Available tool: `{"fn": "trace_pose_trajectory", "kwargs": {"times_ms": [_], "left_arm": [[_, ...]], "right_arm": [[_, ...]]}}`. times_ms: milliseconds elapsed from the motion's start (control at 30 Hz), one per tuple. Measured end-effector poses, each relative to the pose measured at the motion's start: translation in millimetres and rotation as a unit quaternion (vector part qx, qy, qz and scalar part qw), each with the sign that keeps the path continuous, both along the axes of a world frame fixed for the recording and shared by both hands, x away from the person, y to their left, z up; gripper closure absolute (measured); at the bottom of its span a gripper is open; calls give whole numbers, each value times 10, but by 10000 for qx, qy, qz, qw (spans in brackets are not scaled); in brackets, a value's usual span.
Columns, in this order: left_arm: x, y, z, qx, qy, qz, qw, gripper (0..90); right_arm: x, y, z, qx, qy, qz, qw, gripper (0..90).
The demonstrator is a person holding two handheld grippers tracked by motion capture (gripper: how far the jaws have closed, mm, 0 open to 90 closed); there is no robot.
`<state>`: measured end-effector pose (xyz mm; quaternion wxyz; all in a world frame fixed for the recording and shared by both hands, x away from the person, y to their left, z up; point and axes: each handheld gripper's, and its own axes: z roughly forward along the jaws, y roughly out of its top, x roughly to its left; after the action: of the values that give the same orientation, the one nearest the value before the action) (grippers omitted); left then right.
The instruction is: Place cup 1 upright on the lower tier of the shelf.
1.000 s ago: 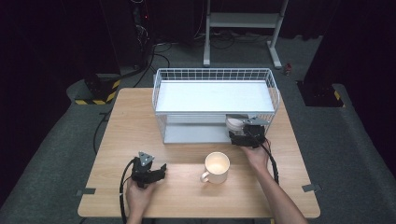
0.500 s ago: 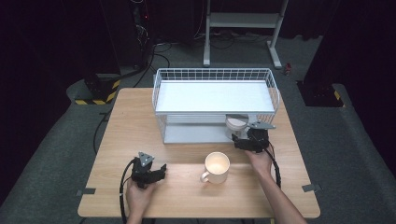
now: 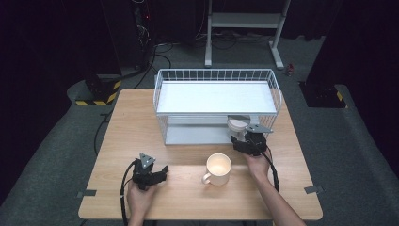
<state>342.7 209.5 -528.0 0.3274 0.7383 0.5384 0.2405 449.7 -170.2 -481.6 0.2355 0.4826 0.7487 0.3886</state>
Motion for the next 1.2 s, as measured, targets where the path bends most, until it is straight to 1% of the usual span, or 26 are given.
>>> {"fn": "trace_pose_trajectory", "kwargs": {"times_ms": [100,167,300,367,467,500,533,567,600,633,767,833,867,900,933,967,1000,1033,1133,1167,1200], "left_arm": [[1,0,-2,10,-23,1,10000,250],[-4,0,-1,4,-9,5,10000,250],[-7,-1,-3,1,-27,16,10000,249],[-7,-1,-3,1,-27,16,10000,249],[-7,0,-2,1,-20,13,10000,249],[-7,-1,-2,-1,-19,14,10000,249],[-7,-1,-3,0,-26,16,10000,249],[-7,-1,-3,2,-25,14,10000,249],[-7,-1,-3,2,-25,13,10000,249],[-8,0,-2,2,-18,5,10000,249],[-10,0,-2,5,-17,1,10000,248],[-10,0,-2,4,-17,1,10000,248],[-9,0,-2,2,-18,2,10000,248],[-9,0,-2,2,-17,2,10000,248],[-9,0,-2,2,-17,2,10000,248],[-9,0,-2,2,-18,3,10000,248],[-9,0,-2,2,-18,3,10000,248],[-9,0,-2,2,-17,2,10000,248],[-9,0,-2,0,-19,5,10000,248],[-9,0,-2,3,-17,3,10000,248],[-9,0,-2,2,-18,3,10000,248]], "right_arm": [[38,-2,-32,-71,33,-2,10000,276],[73,-14,-52,-41,87,-25,10000,279],[119,16,-79,-91,137,-103,9998,273],[131,31,-82,-132,95,-136,9998,276],[160,30,-90,-101,-4,-171,9998,302],[164,34,-101,-82,32,-243,9997,321],[180,28,-117,-133,22,-223,9997,328],[186,33,-132,-119,95,-289,9995,326],[197,22,-144,-150,99,-276,9995,325],[198,26,-151,-88,142,-349,9993,325],[247,15,-177,-114,81,-357,9993,344],[269,24,-177,-110,144,-423,9989,347],[290,17,-176,-198,65,-386,9990,351],[294,26,-168,-162,98,-458,9988,365],[294,26,-168,-162,98,-458,9988,365],[316,23,-153,-184,59,-450,9988,402],[316,23,-153,-184,59,-450,9988,402],[318,31,-141,-183,86,-506,9985,408],[353,24,-131,-255,-54,-535,9982,446],[356,25,-134,-238,-37,-592,9980,453],[367,18,-144,-261,-60,-576,9980,458]]}}
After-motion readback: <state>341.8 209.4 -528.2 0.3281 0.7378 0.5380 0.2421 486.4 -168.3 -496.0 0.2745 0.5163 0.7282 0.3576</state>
